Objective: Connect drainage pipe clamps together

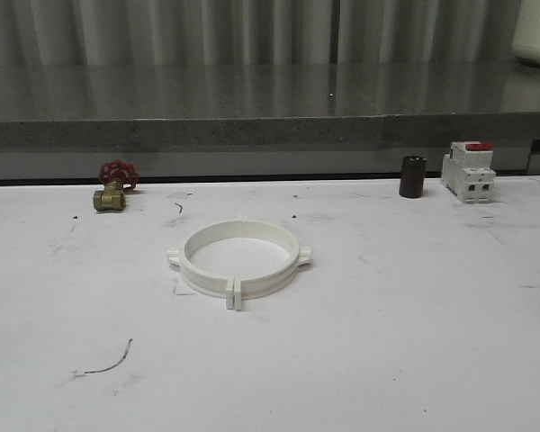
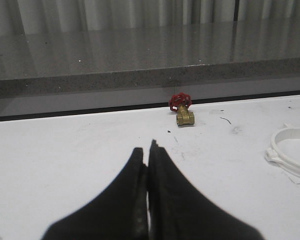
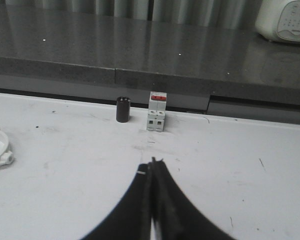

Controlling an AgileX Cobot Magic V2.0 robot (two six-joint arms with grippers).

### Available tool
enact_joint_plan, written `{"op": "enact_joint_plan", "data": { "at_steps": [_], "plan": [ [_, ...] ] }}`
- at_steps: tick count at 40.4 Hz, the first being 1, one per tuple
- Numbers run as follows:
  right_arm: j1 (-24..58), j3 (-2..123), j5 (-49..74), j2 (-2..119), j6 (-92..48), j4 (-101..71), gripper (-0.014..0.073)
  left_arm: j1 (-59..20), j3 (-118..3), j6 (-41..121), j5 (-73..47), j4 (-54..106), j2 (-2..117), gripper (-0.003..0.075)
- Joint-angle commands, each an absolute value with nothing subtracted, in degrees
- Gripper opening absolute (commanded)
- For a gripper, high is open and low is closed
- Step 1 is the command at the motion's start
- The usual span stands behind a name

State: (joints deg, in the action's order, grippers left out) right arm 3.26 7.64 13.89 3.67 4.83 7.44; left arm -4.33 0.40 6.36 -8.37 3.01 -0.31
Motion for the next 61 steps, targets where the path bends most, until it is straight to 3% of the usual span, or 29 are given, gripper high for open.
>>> {"op": "enact_joint_plan", "data": {
  "at_steps": [1, 8, 61],
  "plan": [
    [0.48, 5.04, 6.91, 1.65, 0.8, 2.52, -0.0062, -4.16, 0.42, 6.34, -3.59, 3.52, -1.57, -0.002],
    [-1.92, -1.56, 5.63, -1.54, -1.44, -1.42, -0.0062, -4.16, 0.42, 6.34, -3.59, 3.52, -1.57, -0.002],
    [-2.06, -1.4, 8.26, -1.55, -1.44, -1.84, -0.0062, -4.16, 0.42, 6.34, -3.59, 3.52, -1.46, -0.002]
  ]
}}
